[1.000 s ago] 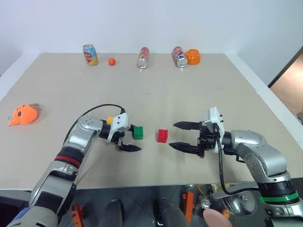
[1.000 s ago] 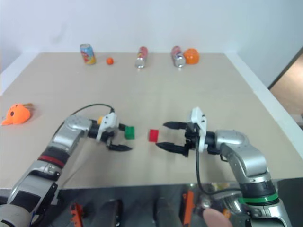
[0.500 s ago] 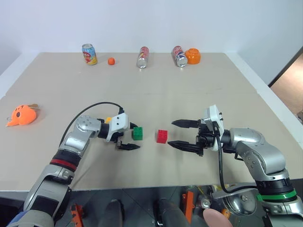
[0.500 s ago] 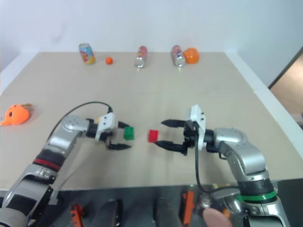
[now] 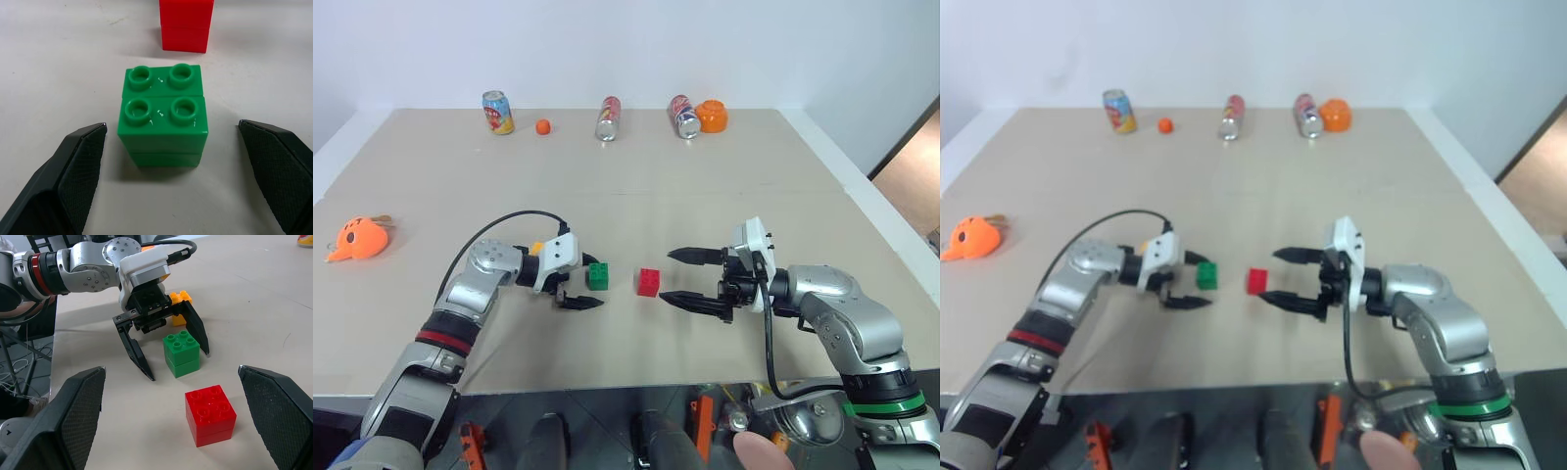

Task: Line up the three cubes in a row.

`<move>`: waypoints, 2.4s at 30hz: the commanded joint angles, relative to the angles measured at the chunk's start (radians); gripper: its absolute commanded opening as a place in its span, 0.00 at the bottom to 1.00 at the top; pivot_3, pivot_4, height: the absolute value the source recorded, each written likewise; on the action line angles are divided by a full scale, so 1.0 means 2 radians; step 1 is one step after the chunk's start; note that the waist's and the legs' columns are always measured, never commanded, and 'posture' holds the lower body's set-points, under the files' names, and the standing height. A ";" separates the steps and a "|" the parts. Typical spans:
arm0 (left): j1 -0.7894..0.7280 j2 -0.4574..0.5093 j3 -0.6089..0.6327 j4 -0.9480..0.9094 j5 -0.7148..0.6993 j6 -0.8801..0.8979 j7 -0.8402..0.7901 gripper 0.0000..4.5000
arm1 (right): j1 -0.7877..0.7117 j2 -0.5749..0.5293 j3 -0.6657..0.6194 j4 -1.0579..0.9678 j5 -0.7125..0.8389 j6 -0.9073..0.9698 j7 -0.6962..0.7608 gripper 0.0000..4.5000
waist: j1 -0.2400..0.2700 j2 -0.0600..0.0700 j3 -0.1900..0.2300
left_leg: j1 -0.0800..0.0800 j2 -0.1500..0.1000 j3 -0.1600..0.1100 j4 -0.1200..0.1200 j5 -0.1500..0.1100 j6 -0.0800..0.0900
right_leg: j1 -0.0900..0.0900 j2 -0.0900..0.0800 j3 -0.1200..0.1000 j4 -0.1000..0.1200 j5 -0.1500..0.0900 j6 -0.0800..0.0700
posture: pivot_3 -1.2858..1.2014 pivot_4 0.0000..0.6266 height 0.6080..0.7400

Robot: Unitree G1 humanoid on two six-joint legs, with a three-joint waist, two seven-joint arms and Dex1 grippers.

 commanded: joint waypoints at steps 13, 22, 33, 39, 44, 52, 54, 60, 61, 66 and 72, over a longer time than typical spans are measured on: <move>-0.002 -0.005 0.009 -0.038 -0.021 0.016 0.010 1.00 | -0.009 0.000 -0.004 -0.008 0.008 -0.003 0.001 1.00 | 0.000 0.000 0.000 | 0.000 0.000 0.000 0.000 0.000 0.000 | 0.000 0.000 0.000 0.000 0.000 0.000 | 0.52 0.24 1.00; -0.009 -0.011 0.014 -0.051 -0.033 0.027 0.022 1.00 | -0.011 0.000 -0.004 -0.005 0.007 -0.004 0.006 1.00 | 0.000 0.000 0.000 | 0.000 0.000 0.000 0.000 0.000 0.000 | 0.000 0.000 0.000 0.000 0.000 0.000 | 0.52 0.24 1.00; -0.010 -0.018 0.028 -0.122 -0.079 0.094 0.033 1.00 | -0.016 -0.002 -0.003 0.005 0.003 -0.007 0.013 1.00 | 0.000 0.000 0.000 | 0.000 0.000 0.000 0.000 0.000 0.000 | 0.000 0.000 0.001 0.000 0.000 0.000 | 0.52 0.24 1.00; -0.010 -0.026 0.059 -0.183 -0.119 0.153 0.077 1.00 | -0.015 0.000 0.001 0.010 0.000 -0.011 0.013 1.00 | 0.000 0.000 0.000 | 0.000 0.000 0.000 0.000 0.000 0.000 | 0.000 0.001 0.001 0.000 0.000 0.000 | 0.52 0.24 1.00; -0.029 -0.027 0.116 -0.235 -0.143 0.209 0.168 1.00 | -0.018 0.004 -0.006 0.012 -0.003 -0.018 0.000 1.00 | -0.001 0.000 0.000 | 0.000 0.000 0.000 0.000 0.000 0.000 | 0.000 0.001 0.001 0.000 0.000 0.000 | 0.52 0.24 1.00; 0.003 0.019 0.208 -0.282 -0.125 0.290 0.319 1.00 | -0.032 0.020 -0.020 0.008 0.002 -0.016 -0.042 1.00 | -0.005 0.000 0.000 | 0.001 0.000 0.000 -0.001 0.000 0.000 | 0.000 0.001 0.002 0.000 0.001 0.001 | 0.52 0.24 1.00; 0.016 0.035 0.239 -0.276 -0.122 0.295 0.347 1.00 | -0.036 0.026 -0.017 0.003 0.004 -0.015 -0.046 1.00 | -0.006 0.000 0.000 | 0.001 0.000 0.000 -0.001 0.000 0.000 | 0.000 0.001 0.002 0.000 0.001 0.001 | 0.52 0.24 1.00; 0.052 0.040 0.269 -0.282 -0.118 0.329 0.410 1.00 | -0.043 0.036 -0.008 0.001 0.004 -0.016 -0.045 1.00 | -0.005 0.000 0.000 | 0.001 0.000 0.000 -0.001 0.000 0.000 | 0.000 0.001 0.002 0.000 0.001 0.001 | 0.52 0.24 1.00; 0.061 0.038 0.264 -0.289 -0.118 0.334 0.414 1.00 | -0.044 0.037 -0.007 0.001 0.004 -0.015 -0.044 1.00 | -0.005 0.000 0.000 | 0.001 0.000 0.000 -0.001 0.000 0.000 | 0.000 0.001 0.002 0.000 0.001 0.001 | 0.52 0.24 1.00; 0.078 0.010 0.247 -0.317 -0.132 0.357 0.437 1.00 | -0.044 0.037 -0.005 -0.002 0.004 -0.013 -0.042 1.00 | -0.003 0.000 0.000 | 0.000 0.000 0.000 -0.001 0.000 0.000 | 0.000 0.001 0.002 0.000 0.001 0.001 | 0.52 0.24 1.00; 0.085 -0.023 0.228 -0.354 -0.136 0.387 0.471 1.00 | -0.038 0.035 -0.006 -0.013 0.007 -0.009 -0.042 1.00 | -0.003 0.000 0.000 | 0.000 0.000 0.000 -0.001 0.000 0.000 | 0.000 0.001 0.003 0.000 0.001 0.001 | 0.52 0.24 1.00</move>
